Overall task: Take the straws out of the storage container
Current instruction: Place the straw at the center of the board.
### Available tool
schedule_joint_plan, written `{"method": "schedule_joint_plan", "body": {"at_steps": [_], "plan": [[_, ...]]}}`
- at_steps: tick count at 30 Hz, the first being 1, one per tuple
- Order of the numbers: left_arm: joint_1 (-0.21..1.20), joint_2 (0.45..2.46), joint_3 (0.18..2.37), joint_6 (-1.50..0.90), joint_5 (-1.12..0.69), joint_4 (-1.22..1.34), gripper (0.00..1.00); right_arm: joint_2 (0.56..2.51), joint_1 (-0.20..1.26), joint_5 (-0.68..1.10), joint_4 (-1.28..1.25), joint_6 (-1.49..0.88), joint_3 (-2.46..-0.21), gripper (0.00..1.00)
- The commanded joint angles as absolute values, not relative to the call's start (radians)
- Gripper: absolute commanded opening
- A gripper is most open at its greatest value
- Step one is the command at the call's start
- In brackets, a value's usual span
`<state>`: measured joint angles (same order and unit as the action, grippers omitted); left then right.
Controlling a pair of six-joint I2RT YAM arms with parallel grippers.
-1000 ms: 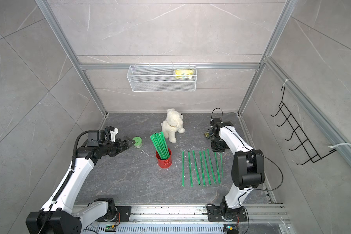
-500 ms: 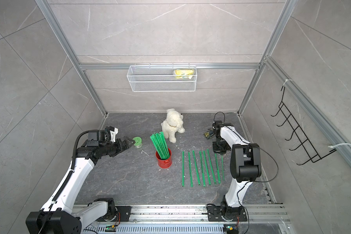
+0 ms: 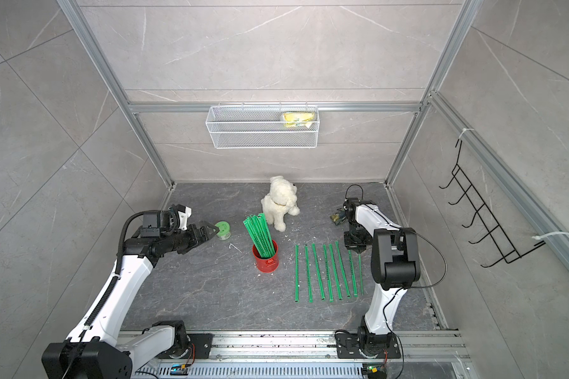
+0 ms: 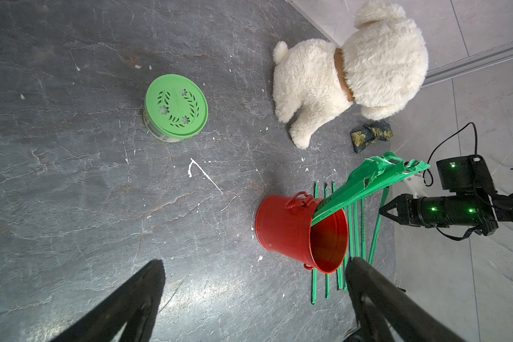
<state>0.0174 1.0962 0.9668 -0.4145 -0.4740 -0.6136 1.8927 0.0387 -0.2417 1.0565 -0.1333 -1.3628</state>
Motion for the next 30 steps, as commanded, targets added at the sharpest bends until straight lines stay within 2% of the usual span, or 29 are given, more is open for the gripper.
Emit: {"method": "schedule_joint_plan", "body": {"at_steps": [1, 20, 26, 30], "plan": [[0.018, 1.081, 1.006, -0.396, -0.491, -0.615, 1.0, 1.921, 0.035, -0.237, 1.063, -0.125, -1.359, 0.11], [0.018, 1.081, 1.005, -0.396, -0.491, -0.614, 1.0, 1.898, 0.034, -0.217, 1.083, -0.13, -1.38, 0.19], [0.018, 1.083, 1.005, -0.397, -0.49, -0.614, 1.0, 1.743, 0.05, -0.113, 1.089, -0.143, -1.411, 0.21], [0.018, 1.084, 1.003, -0.396, -0.49, -0.615, 1.0, 1.596, 0.135, -0.046, 1.079, -0.167, -1.428, 0.23]]}}
